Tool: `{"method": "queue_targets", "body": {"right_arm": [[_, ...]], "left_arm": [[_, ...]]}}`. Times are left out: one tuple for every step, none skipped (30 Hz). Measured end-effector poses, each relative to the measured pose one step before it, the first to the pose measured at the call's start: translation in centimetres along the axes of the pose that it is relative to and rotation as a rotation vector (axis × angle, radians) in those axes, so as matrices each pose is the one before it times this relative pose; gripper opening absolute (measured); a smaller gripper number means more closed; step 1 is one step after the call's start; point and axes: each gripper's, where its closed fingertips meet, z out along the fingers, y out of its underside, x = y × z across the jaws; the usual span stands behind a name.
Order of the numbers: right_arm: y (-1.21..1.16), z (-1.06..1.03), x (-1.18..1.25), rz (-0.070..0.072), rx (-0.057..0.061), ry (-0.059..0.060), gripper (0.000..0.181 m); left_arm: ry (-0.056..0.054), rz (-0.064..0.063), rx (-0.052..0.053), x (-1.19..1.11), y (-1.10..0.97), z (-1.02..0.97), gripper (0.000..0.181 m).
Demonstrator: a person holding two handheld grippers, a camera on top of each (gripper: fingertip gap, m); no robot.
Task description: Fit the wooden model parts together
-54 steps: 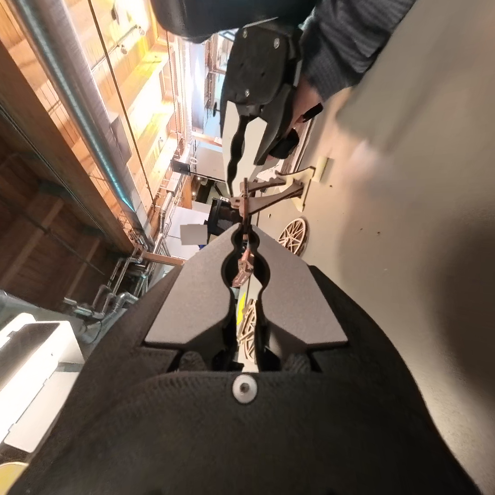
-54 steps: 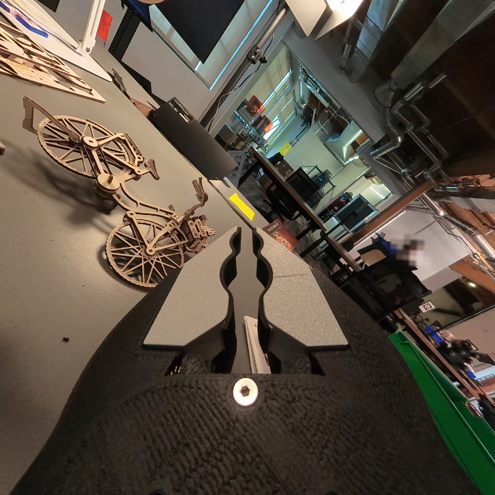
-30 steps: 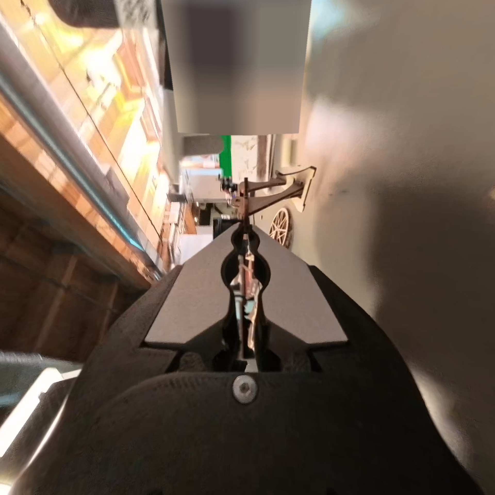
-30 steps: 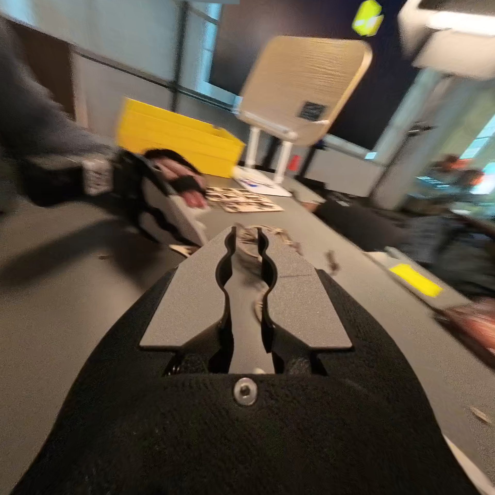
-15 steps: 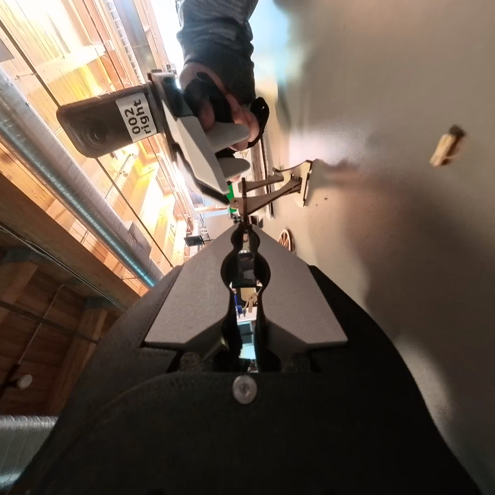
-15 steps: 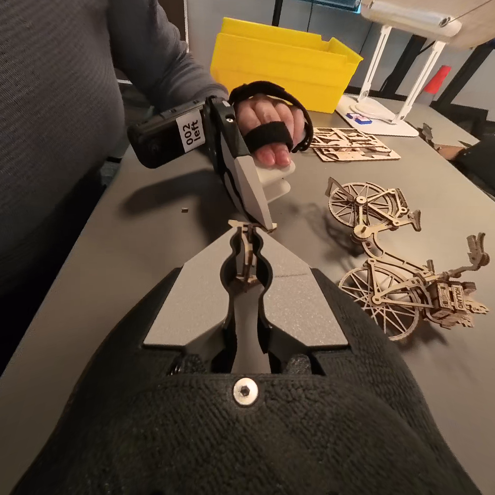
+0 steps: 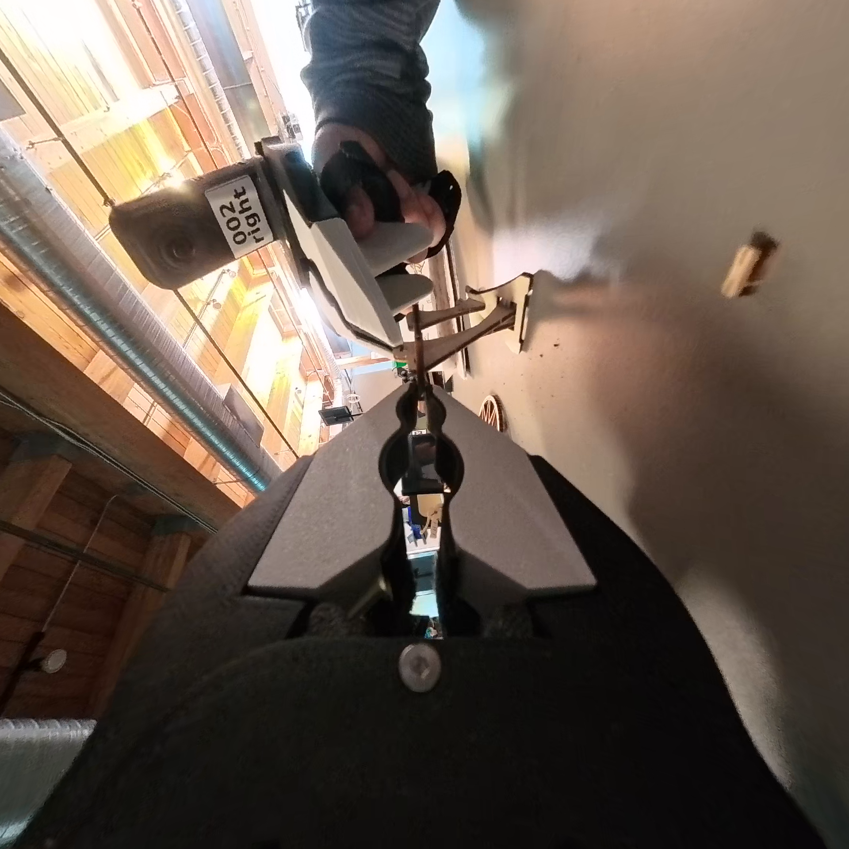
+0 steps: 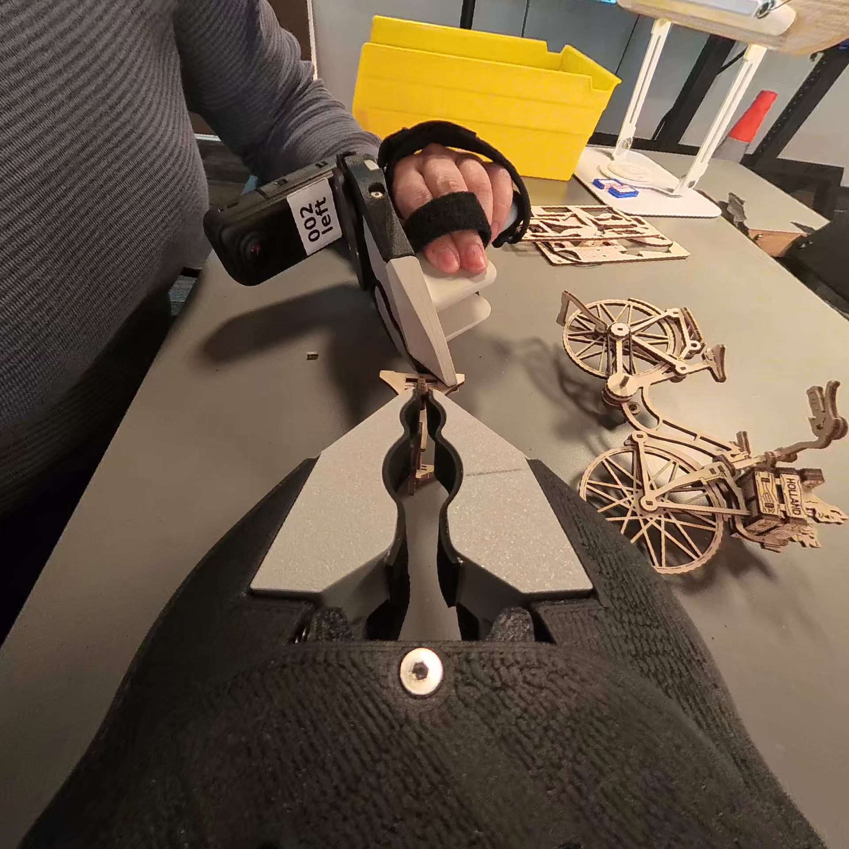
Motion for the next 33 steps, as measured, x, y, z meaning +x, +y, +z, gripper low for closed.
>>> {"method": "queue_targets", "body": {"right_arm": [[0.001, -0.008, -0.011, 0.0029, -0.0005, -0.0014, 0.0], [0.011, -0.011, -0.012, 0.0011, -0.0005, -0.0008, 0.0], [-0.002, -0.013, -0.022, -0.0005, -0.0004, -0.0013, 0.0], [0.003, -0.002, -0.054, -0.0002, -0.0004, -0.003, 0.0], [0.002, -0.001, -0.051, 0.0, -0.0002, -0.0026, 0.0], [0.002, -0.001, -0.011, 0.0, -0.0002, -0.0008, 0.0], [0.002, -0.001, 0.003, 0.0011, -0.0001, -0.0002, 0.0], [0.004, -0.001, 0.01, 0.0017, 0.0, -0.0004, 0.0], [0.012, -0.022, 0.014, 0.0006, -0.0003, 0.0009, 0.0], [0.008, -0.02, 0.023, 0.0002, 0.0, 0.0013, 0.0], [0.0, -0.005, 0.003, 0.0009, 0.0002, 0.0002, 0.0], [0.007, 0.01, 0.008, 0.0006, 0.0001, 0.0004, 0.0], [0.002, -0.006, 0.006, -0.0006, 0.0, 0.0006, 0.0], [-0.005, 0.007, -0.038, -0.0005, 0.0, -0.0015, 0.0], [-0.003, 0.007, -0.05, 0.0003, 0.0, -0.003, 0.0], [-0.002, 0.017, -0.032, -0.0004, -0.0005, -0.0011, 0.0], [-0.011, 0.018, -0.034, -0.002, -0.0009, -0.0006, 0.0], [-0.001, 0.021, -0.068, -0.0016, -0.001, -0.0028, 0.0], [-0.005, 0.035, -0.065, -0.0006, -0.0009, -0.0032, 0.0], [0.002, 0.026, -0.02, -0.0006, -0.0012, -0.0004, 0.0], [0.013, 0.028, 0.005, -0.0006, -0.0013, 0.0014, 0.0], [0.005, -0.003, 0.013, -0.0001, -0.0004, 0.0008, 0.0], [0.012, 0.002, 0.022, 0.0009, -0.0001, 0.0011, 0.0], [0.021, 0.004, 0.059, 0.0019, -0.0007, 0.0027, 0.0], [0.022, -0.002, 0.062, 0.0016, -0.0007, 0.0033, 0.0], [0.003, -0.007, 0.046, 0.0001, 0.0, 0.0029, 0.0], [0.01, 0.008, 0.027, -0.0003, -0.0003, 0.0023, 0.0], [0.005, 0.008, 0.029, -0.0002, -0.0007, 0.0019, 0.0], [0.0, 0.01, 0.014, -0.0017, -0.0006, 0.002, 0.0], [0.004, 0.013, 0.026, -0.0024, -0.0011, 0.003, 0.0], [0.009, 0.015, 0.015, -0.0027, -0.0017, 0.0026, 0.0], [-0.009, 0.016, -0.014, -0.0047, -0.0025, 0.0023, 0.0], [0.008, 0.016, -0.017, -0.0073, -0.0045, 0.0038, 0.0]], "left_arm": [[0.0002, -0.0018, 0.0015, -0.003, -0.009, 0.005, 0.002], [0.0011, -0.003, 0.0014, 0.016, -0.016, 0.008, 0.002], [0.0009, -0.0024, 0.0014, 0.029, -0.017, 0.019, 0.002], [0.0005, -0.0008, -0.0003, 0.014, 0.024, 0.022, 0.002], [0.0003, -0.0016, -0.0004, 0.014, 0.009, 0.007, 0.002], [0.0003, -0.002, 0.001, 0.001, -0.002, 0.002, 0.002], [0.0009, -0.003, 0.0002, 0.023, 0.006, 0.019, 0.002], [0.0026, -0.0042, 0.0014, 0.087, -0.002, 0.035, 0.002], [0.0078, -0.0035, 0.0037, 0.225, -0.031, 0.062, 0.002], [0.0135, -0.0062, 0.0048, 0.325, -0.037, 0.066, 0.003], [0.0037, -0.0133, 0.0017, 0.083, -0.023, 0.019, 0.004], [0.0057, -0.0285, -0.0019, 0.024, 0.022, 0.014, 0.004], [0.0168, -0.0414, -0.0015, 0.189, 0.033, 0.037, 0.004], [0.015, -0.033, -0.0076, 0.152, 0.165, 0.036, 0.006], [0.0032, -0.0227, -0.0187, -0.028, 0.364, 0.041, 0.006], [0.0061, -0.0185, -0.018, 0.038, 0.355, 0.052, 0.004], [0.0075, -0.0128, -0.0062, 0.09, 0.148, 0.035, 0.003], [-0.003, 0.0002, 0.0035, -0.073, -0.051, -0.044, 0.0], [-0.0015, 0.0079, 0.0024, -0.007, -0.064, -0.036, 0.0], [0.0025, 0.0088, -0.0003, 0.081, -0.021, 0.024, 0.0], [0.0017, 0.0054, -0.0026, 0.069, 0.016, 0.024, 0.0], [-0.001, 0.0006, -0.002, 0.016, 0.019, 0.027, 0.0], [0.0017, -0.0022, -0.0012, 0.037, 0.029, -0.002, 0.0], [0.0054, -0.0034, -0.0024, 0.085, 0.053, 0.006, 0.0], [0.0059, -0.0024, -0.0036, 0.106, 0.075, -0.011, 0.0], [0.0029, -0.0065, -0.0039, 0.054, 0.098, -0.027, 0.0], [0.0063, -0.0143, -0.0067, 0.064, 0.152, -0.037, 0.0], [0.0064, -0.0203, -0.0118, 0.026, 0.249, -0.025, 0.0], [0.0023, -0.0245, -0.0177, -0.051, 0.385, -0.042, 0.001], [0.0018, -0.0294, -0.0236, -0.072, 0.511, -0.076, 0.002], [0.0049, -0.0328, -0.0248, -0.055, 0.575, -0.086, 0.002], [0.0072, -0.0334, -0.0207, -0.032, 0.532, -0.102, 0.002], [0.0083, -0.0336, -0.0172, -0.01, 0.449, -0.077, 0.002]]}}
